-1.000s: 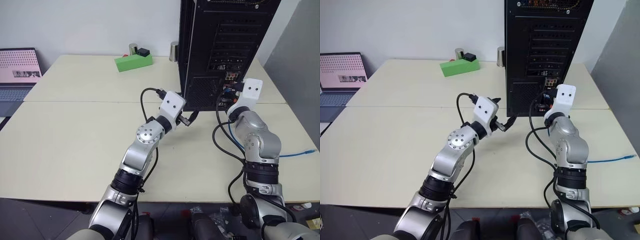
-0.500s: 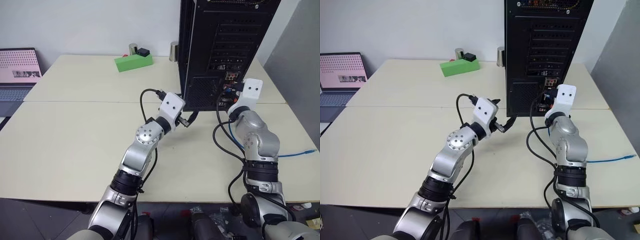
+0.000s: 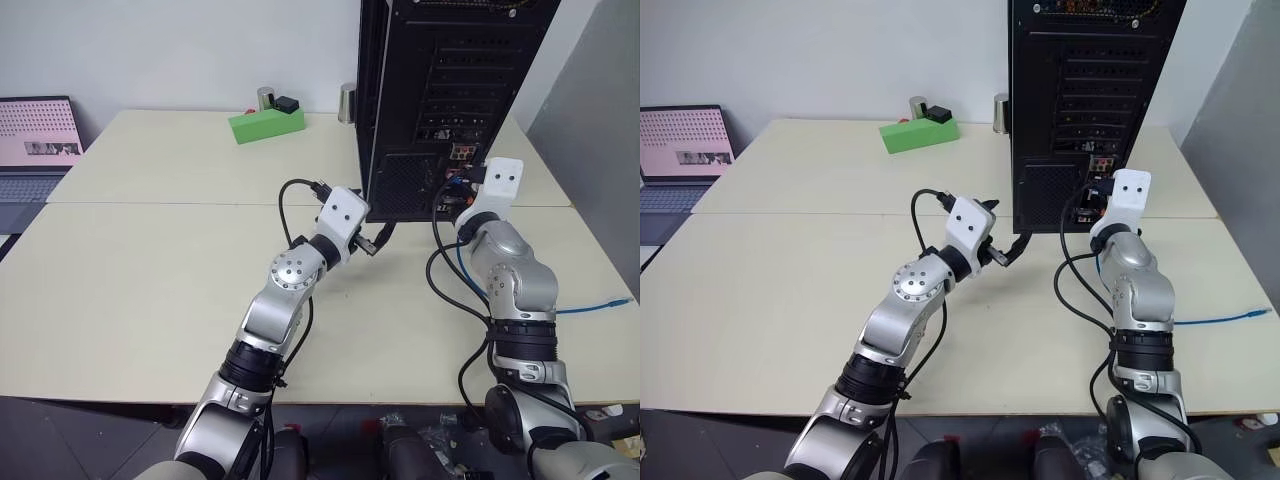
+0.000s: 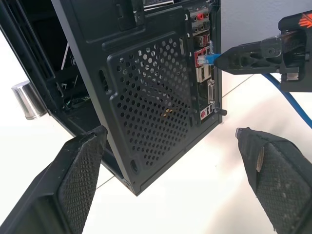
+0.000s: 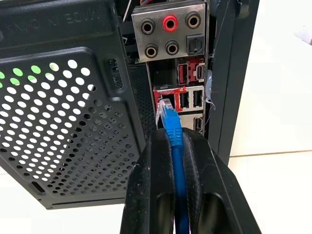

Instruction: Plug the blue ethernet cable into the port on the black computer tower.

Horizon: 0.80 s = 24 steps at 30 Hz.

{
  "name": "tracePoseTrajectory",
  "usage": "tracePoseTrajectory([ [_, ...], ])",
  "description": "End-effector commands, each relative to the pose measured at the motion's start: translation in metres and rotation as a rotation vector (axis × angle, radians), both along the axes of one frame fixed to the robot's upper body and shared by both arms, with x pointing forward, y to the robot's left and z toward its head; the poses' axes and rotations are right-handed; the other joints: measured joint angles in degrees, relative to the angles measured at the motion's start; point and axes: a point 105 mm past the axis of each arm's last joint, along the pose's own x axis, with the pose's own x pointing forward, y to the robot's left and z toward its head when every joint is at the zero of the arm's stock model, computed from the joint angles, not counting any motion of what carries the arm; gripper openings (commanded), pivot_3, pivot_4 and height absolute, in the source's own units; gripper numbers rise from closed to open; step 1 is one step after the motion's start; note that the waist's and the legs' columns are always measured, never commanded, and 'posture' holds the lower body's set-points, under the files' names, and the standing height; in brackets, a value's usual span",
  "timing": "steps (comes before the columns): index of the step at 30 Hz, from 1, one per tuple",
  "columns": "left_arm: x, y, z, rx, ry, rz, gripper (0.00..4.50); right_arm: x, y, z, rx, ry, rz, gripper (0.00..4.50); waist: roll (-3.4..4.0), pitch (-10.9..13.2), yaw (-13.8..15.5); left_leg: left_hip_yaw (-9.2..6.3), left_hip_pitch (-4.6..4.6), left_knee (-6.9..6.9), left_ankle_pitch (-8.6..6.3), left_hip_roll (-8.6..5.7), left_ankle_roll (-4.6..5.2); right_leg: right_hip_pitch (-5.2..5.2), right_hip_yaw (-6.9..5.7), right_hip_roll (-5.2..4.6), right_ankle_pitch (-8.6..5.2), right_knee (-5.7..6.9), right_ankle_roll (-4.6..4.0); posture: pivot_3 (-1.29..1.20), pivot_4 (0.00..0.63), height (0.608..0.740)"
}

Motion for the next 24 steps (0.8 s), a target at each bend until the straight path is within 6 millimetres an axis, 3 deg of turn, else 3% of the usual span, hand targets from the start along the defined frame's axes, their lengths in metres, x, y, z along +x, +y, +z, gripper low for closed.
tracePoseTrajectory([
  [1,-0.0069,-0.0045,0.0141,-0.010,-0.062,-0.024,4.50,-0.0013,-0.0055,0.0247,-0.043,-0.089,-0.023,0.00,0.00,0.0,0.0,0.00,0.00,0.00,0.00,0.00,0.00,0.00,0.00,0.00,0.00,0.00,0.00,0.00,0.150,0.740],
  [24,-0.0099,-0.0057,0.0121,0.000,-0.066,-0.032,4.50,-0.0031,-0.0058,0.0261,-0.047,-0.091,-0.036,0.00,0.00,0.0,0.1,0.00,-0.02,0.00,0.00,0.00,0.00,-0.01,0.00,0.00,0.00,-0.02,0.00,0.00,0.150,0.740],
])
